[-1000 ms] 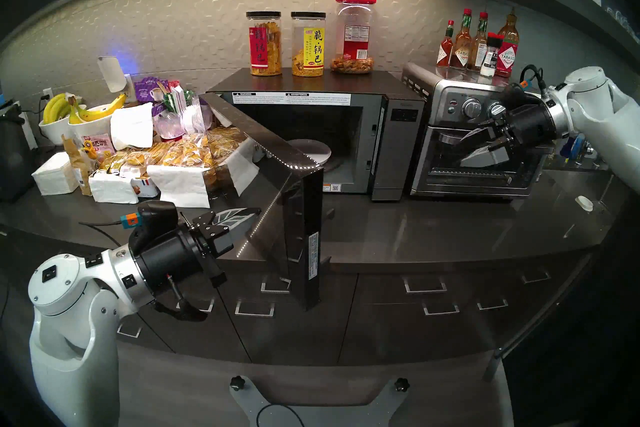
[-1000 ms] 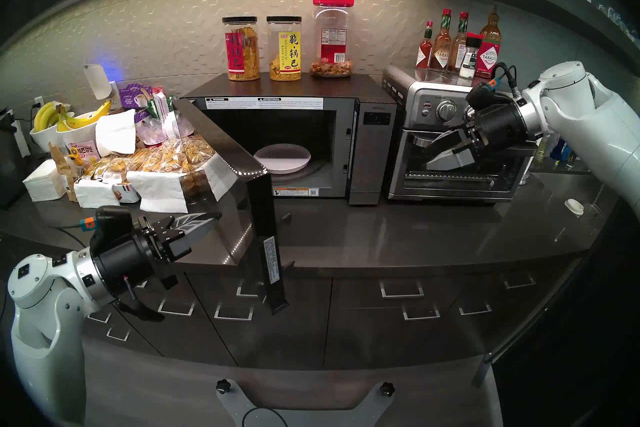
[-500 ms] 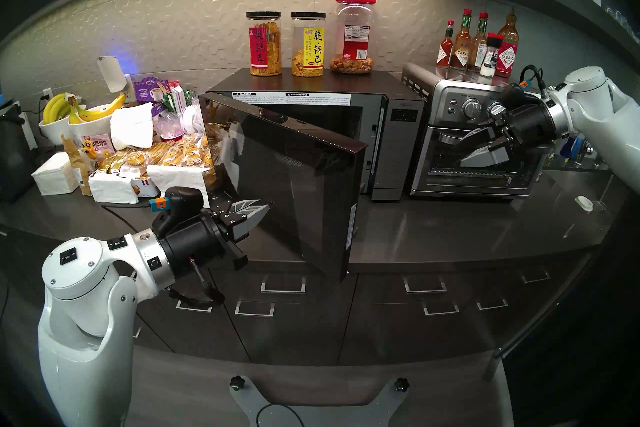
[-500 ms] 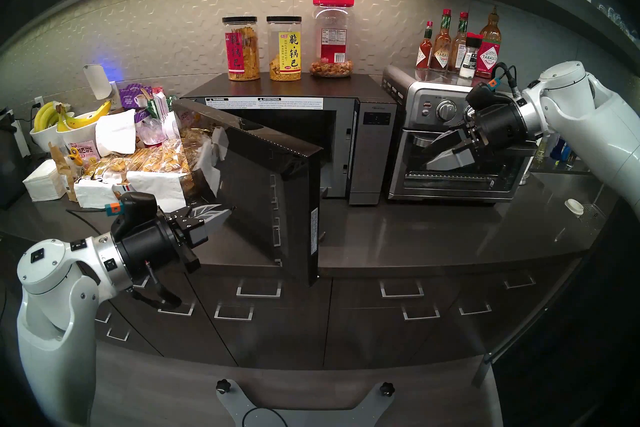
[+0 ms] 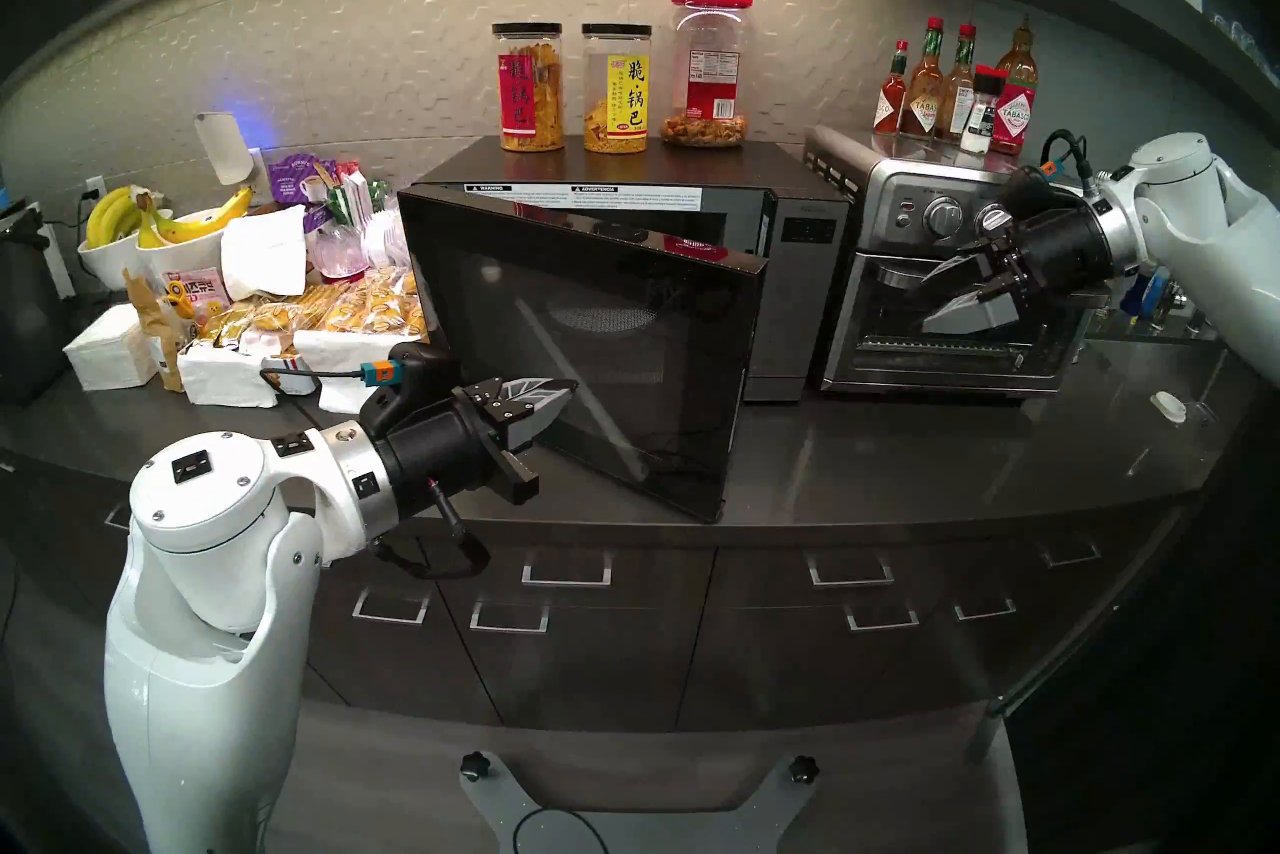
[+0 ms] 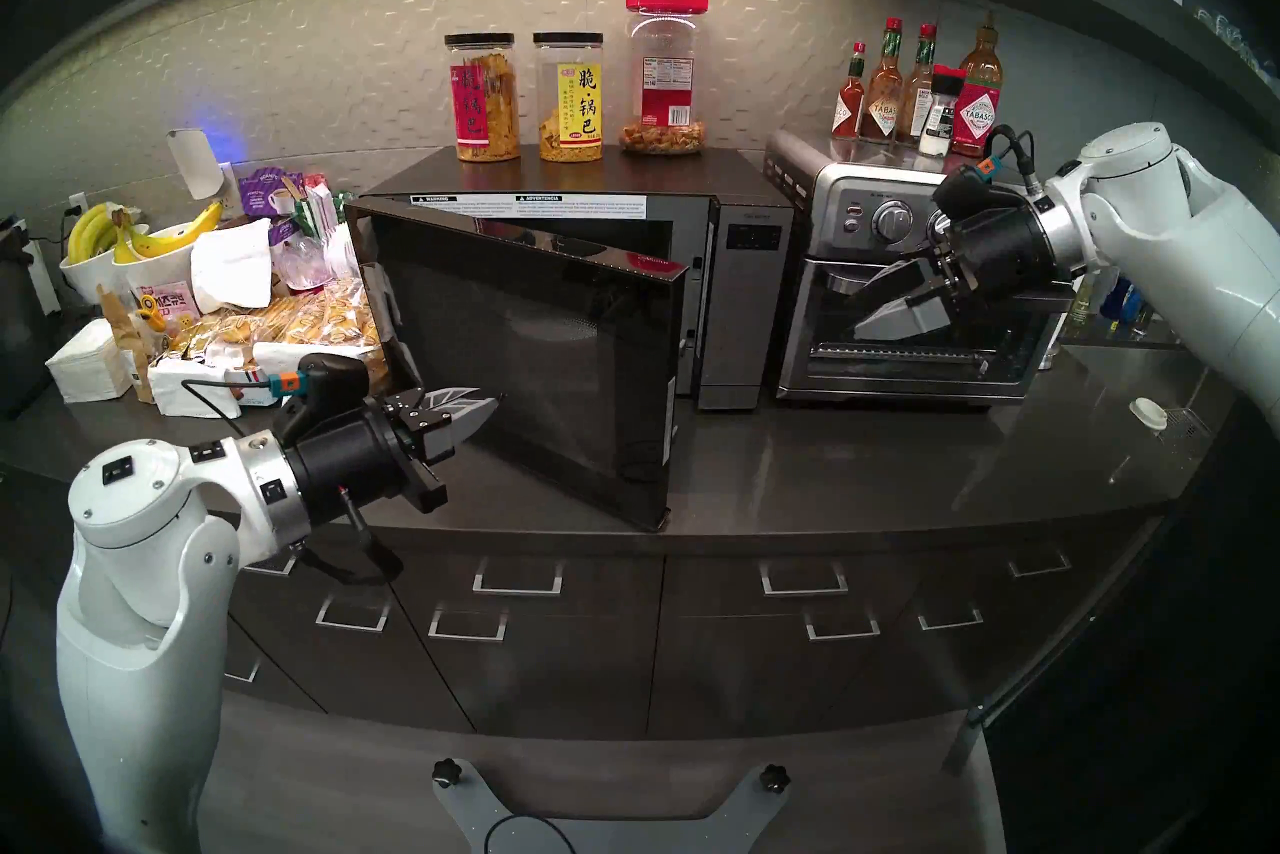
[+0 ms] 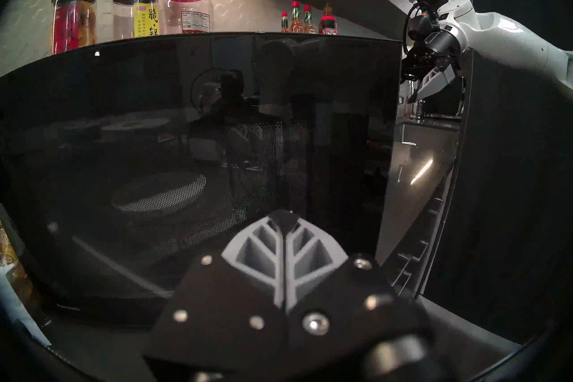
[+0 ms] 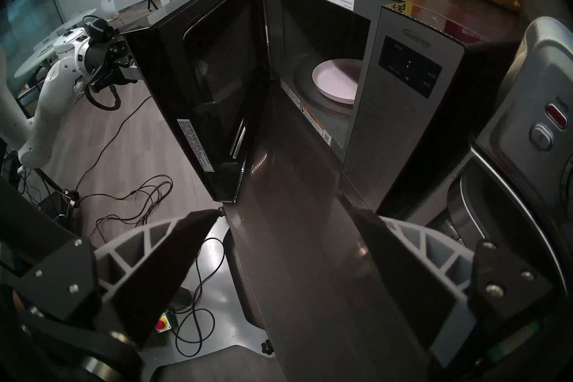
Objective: Open the microwave, put the plate inside, and close the door
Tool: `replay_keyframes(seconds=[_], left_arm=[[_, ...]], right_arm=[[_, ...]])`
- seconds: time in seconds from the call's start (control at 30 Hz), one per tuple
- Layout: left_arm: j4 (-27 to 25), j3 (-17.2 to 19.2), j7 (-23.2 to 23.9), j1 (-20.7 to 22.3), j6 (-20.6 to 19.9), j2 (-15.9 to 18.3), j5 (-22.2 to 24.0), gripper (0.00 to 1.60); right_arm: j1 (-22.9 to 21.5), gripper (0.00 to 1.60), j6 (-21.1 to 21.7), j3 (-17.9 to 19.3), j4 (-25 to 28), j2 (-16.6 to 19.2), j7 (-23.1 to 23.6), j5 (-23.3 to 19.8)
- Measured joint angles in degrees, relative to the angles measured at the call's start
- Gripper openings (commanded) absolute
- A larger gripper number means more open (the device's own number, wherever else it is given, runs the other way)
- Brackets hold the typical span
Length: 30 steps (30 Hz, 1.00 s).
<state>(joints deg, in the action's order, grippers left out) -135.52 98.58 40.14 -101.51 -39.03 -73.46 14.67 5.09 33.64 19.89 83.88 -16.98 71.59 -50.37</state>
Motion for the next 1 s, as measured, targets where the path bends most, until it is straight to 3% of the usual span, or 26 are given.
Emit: replay_keyframes(seconds=[1.0], left_arm=[[8.7, -8.52, -3.76, 10.94, -2.6, -0.64, -4.31, 0.0]], right_arm=[[-0.55, 1.6, -0.02, -0.61, -0.17, -0.01, 0.03, 0.0]])
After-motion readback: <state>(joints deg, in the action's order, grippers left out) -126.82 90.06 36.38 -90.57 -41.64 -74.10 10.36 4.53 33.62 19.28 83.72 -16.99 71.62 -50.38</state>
